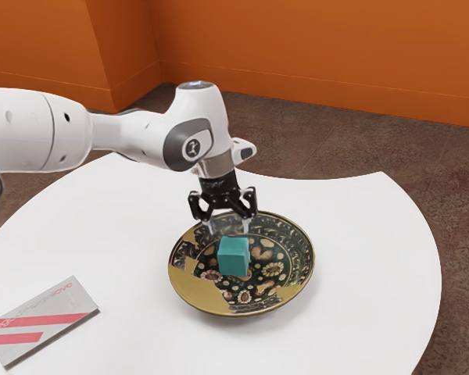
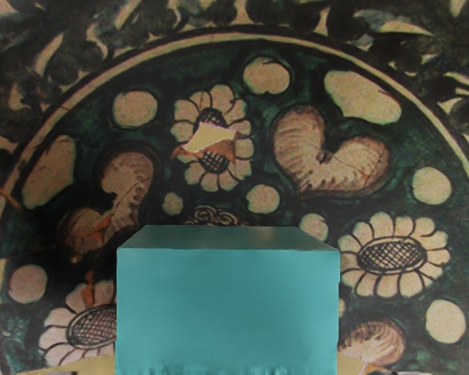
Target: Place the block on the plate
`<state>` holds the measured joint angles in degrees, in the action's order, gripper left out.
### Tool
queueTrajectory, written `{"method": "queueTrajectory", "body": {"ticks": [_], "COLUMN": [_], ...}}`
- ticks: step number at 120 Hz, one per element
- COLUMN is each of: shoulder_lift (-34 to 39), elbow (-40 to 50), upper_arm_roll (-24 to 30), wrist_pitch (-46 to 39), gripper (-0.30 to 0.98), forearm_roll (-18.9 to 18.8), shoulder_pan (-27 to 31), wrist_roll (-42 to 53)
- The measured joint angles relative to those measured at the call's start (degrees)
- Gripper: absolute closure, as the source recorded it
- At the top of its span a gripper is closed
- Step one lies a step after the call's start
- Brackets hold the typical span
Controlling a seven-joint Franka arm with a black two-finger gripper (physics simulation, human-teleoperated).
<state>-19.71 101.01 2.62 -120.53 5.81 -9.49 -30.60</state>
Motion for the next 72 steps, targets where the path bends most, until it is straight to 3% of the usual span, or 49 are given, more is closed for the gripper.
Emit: {"method": "queueTrajectory", "body": {"ticks": [27, 48, 72], "shoulder_lift": [3.34, 7.62, 16.18], "elbow": [0.11, -0.41, 3.15], "upper_arm_roll": [-1.65, -7.6, -10.14], "wrist_pitch": [0.54, 2.91, 7.08], "gripper": [0.05, 0.02, 0.01], "forearm_roll": [-0.29, -4.49, -9.21], "shoulder_pan": [-0.38, -0.99, -2.91], "wrist_roll": [-2.61, 1.68, 6.64]}}
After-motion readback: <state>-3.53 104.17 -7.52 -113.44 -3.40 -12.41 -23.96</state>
